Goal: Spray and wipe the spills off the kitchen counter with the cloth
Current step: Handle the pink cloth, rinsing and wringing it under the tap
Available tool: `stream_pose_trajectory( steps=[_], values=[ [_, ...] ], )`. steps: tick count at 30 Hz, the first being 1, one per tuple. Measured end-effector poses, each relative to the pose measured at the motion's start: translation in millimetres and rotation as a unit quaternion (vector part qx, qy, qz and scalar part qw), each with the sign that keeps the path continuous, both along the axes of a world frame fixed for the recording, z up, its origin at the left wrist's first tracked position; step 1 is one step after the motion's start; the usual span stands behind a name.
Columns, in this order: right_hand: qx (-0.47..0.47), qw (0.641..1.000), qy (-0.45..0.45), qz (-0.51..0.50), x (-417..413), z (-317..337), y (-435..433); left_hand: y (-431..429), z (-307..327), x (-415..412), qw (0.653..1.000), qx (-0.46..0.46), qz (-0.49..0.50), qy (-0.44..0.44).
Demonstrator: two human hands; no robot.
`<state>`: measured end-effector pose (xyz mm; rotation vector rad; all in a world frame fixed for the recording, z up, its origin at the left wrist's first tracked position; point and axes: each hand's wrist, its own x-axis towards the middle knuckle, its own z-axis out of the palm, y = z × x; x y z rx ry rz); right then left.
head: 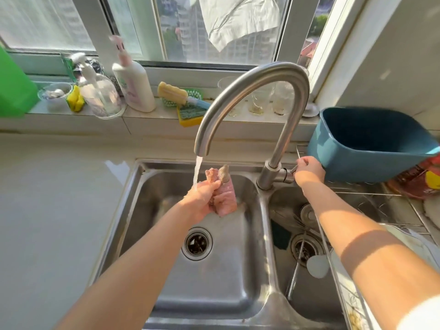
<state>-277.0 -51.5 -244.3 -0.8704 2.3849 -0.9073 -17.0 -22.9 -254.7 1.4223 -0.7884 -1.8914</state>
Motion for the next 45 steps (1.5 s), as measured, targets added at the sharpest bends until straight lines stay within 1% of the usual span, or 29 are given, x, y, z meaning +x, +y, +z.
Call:
stream_pose_trajectory(
  steps=[3,5,7,8,9,10,11,12,13,14,16,17,18,19,20,22,24,27,30,33,36,37,38,39,41,43,45],
  values=[
    [-0.039,0.995,-0.061,-0.074,13,5,3,8,0,16,1.000,0.002,0.013,-0.021],
    [-0.105,0.983,-0.103,-0.112,31,4,14,14,2,26,1.000,0.015,0.012,-0.004],
    [-0.145,0.980,-0.086,-0.101,59,-6,29,20,10,36,1.000,0.015,-0.006,0.020],
    [-0.134,0.983,-0.091,-0.090,77,-13,35,21,11,41,0.999,0.003,-0.027,0.030],
    [-0.108,0.984,-0.128,-0.067,96,-20,40,21,12,46,0.998,-0.017,-0.056,0.030],
    [-0.073,0.978,-0.194,-0.024,118,-25,46,22,16,51,0.995,-0.045,-0.087,0.017],
    [-0.027,0.960,-0.277,0.031,139,-28,53,22,16,55,0.991,-0.067,-0.114,0.002],
    [0.021,0.930,-0.358,0.081,160,-28,61,20,12,58,0.990,-0.068,-0.118,-0.020],
    [0.058,0.894,-0.431,0.110,177,-27,69,21,15,59,0.991,-0.065,-0.106,-0.051],
    [0.071,0.859,-0.494,0.114,191,-27,74,21,21,58,0.993,-0.068,-0.081,-0.058],
    [0.036,0.789,-0.610,0.069,208,-26,80,21,26,57,0.991,-0.108,-0.057,-0.062],
    [0.001,0.754,-0.655,0.040,214,-25,81,20,27,58,0.988,-0.127,-0.058,-0.062],
    [-0.033,0.728,-0.684,0.020,218,-23,81,20,27,58,0.985,-0.148,-0.063,-0.060],
    [-0.058,0.709,-0.702,0.010,221,-21,80,21,27,59,0.980,-0.174,-0.075,-0.064],
    [-0.071,0.700,-0.711,0.006,226,-20,78,23,27,58,0.974,-0.196,-0.085,-0.070],
    [-0.073,0.695,-0.716,-0.006,231,-17,75,24,27,53,0.965,-0.230,-0.094,-0.086],
    [-0.067,0.677,-0.733,-0.019,227,-16,76,22,30,47,0.966,-0.237,-0.058,-0.090],
    [-0.072,0.653,-0.754,0.015,216,-14,81,14,37,46,0.984,-0.168,-0.012,-0.061],
    [-0.054,0.624,-0.777,0.059,206,-13,79,10,39,51,0.995,-0.100,-0.013,-0.015],
    [-0.031,0.578,-0.805,0.129,201,-6,81,11,38,57,0.995,-0.083,-0.028,0.041],
    [-0.005,0.554,-0.800,0.229,202,2,81,8,38,63,0.992,-0.072,-0.054,0.085],
    [0.010,0.560,-0.793,0.241,202,4,79,8,37,65,0.990,-0.072,-0.062,0.100],
    [0.026,0.578,-0.774,0.257,201,8,78,7,37,66,0.989,-0.074,-0.066,0.112],
    [0.045,0.607,-0.743,0.278,200,11,76,6,37,67,0.987,-0.077,-0.069,0.120],
    [0.090,0.672,-0.667,0.311,200,20,72,4,36,68,0.988,-0.086,-0.076,0.106],
    [0.136,0.731,-0.569,0.351,204,29,71,1,34,67,0.988,-0.102,-0.090,0.067],
    [0.147,0.798,-0.422,0.405,209,32,72,-3,29,62,0.991,-0.097,-0.091,0.018]
  ],
)
